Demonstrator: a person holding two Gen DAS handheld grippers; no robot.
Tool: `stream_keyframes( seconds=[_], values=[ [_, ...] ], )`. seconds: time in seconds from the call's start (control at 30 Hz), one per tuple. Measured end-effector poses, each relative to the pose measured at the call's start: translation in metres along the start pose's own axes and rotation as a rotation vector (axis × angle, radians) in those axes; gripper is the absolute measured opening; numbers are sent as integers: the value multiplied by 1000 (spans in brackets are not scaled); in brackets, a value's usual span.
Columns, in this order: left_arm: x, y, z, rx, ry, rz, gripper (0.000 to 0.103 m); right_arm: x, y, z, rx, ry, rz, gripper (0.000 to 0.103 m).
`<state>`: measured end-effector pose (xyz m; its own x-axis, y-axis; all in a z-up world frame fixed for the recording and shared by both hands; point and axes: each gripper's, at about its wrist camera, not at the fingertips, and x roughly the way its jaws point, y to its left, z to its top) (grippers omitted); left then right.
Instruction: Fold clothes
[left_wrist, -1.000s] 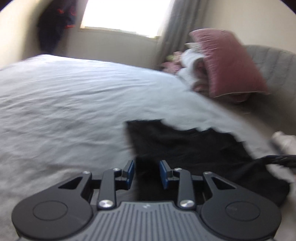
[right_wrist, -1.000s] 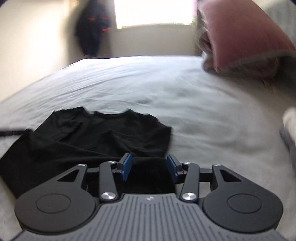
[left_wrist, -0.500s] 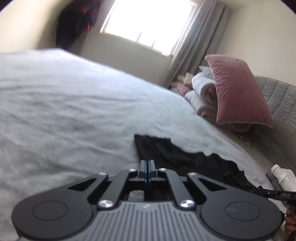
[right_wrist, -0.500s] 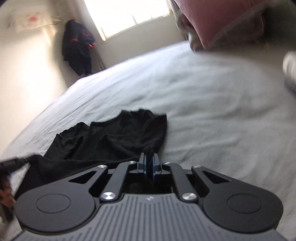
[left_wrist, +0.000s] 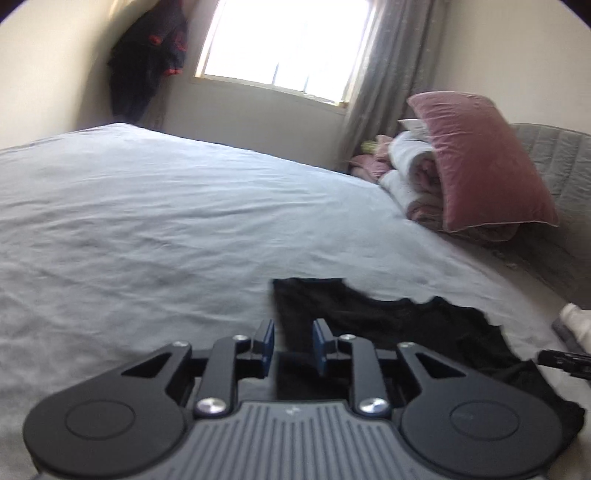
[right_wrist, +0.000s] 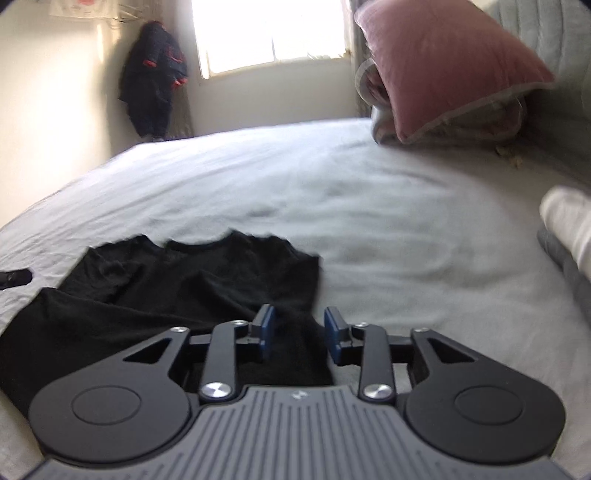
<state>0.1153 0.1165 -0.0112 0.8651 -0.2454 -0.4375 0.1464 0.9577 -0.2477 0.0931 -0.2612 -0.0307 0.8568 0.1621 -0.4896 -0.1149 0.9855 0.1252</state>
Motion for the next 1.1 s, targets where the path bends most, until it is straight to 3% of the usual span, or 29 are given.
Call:
stream_keyframes(
  seconds=[0.13, 0.2, 0.3, 0.37, 0.47, 0.6, 1.0, 1.1],
  values=[
    [15, -28, -13, 48, 83, -104, 26, 7, 24, -3, -65, 20, 66, 37],
    [25, -28, -22, 53, 140, -120, 26, 15, 29, -9, -92, 49, 77, 37],
    [29, -13, -30, 93, 151, -78, 23, 24, 18, -21, -96, 95, 59, 36],
    [23, 3, -23, 82, 138, -56, 23, 21, 1, -20, -42, 97, 100, 35],
    [20, 25, -7, 55, 130, -19, 36, 18, -12, -6, -22, 101, 101, 41],
    [40, 41, 19, 26, 175, -78, 39, 25, -24, 15, -11, 98, 147, 44],
    [128, 10, 64, 221, 199, -23, 43, 103, -6, 69, -222, 169, 122, 53],
    [148, 9, 67, 252, 239, -13, 43, 120, 0, 72, -253, 186, 122, 53]
  ],
)
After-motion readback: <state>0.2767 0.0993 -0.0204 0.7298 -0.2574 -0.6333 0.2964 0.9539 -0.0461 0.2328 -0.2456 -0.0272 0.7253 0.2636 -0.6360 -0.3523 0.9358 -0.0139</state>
